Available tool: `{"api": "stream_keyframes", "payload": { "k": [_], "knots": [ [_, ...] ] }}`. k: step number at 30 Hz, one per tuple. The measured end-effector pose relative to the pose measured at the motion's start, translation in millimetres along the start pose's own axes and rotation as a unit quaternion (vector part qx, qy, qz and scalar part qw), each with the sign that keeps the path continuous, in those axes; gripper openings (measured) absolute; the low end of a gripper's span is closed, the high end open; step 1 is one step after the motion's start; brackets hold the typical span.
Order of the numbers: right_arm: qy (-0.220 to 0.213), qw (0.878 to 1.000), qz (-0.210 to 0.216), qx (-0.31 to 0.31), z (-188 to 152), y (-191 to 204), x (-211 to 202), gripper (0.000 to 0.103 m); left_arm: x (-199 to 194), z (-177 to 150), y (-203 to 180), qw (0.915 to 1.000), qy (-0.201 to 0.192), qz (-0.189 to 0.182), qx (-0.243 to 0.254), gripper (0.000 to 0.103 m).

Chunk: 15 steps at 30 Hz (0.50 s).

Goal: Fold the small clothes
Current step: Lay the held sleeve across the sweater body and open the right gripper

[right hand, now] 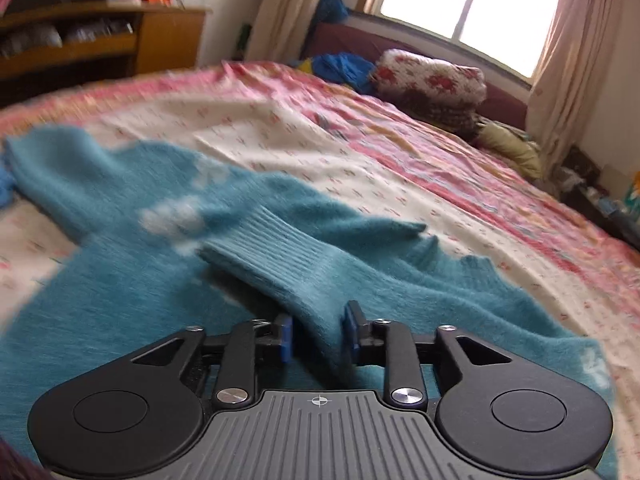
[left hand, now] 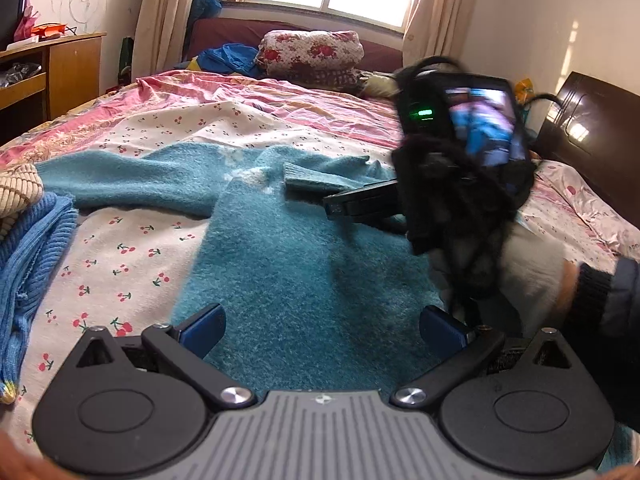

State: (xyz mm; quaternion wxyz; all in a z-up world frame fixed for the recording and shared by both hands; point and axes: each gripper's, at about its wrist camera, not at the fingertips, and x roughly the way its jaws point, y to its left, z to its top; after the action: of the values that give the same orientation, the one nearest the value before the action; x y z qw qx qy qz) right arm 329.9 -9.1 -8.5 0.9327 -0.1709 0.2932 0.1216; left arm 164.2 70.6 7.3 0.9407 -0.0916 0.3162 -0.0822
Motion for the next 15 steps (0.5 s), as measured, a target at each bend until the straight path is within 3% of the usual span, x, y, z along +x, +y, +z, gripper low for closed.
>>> {"api": "stream_keyframes", "payload": {
  "k": [3,7,15],
  "knots": [
    [-0.025,0.999,0.035,0.008,-3,1,-12,0.034,0,1,3,1.0,-0.007,0.006,-0.001,0.103],
    [0.007,0.999,0.052,0.008,-3,5,0,0.034,0,3,10,0.9995,-0.017,0.023,-0.01,0.103],
    [-0.013,0.99,0.094,0.105,-23,-22,-33,0.034,3,17,44,0.9944,-0.038,0.088,-0.045,0.103]
  ]
}}
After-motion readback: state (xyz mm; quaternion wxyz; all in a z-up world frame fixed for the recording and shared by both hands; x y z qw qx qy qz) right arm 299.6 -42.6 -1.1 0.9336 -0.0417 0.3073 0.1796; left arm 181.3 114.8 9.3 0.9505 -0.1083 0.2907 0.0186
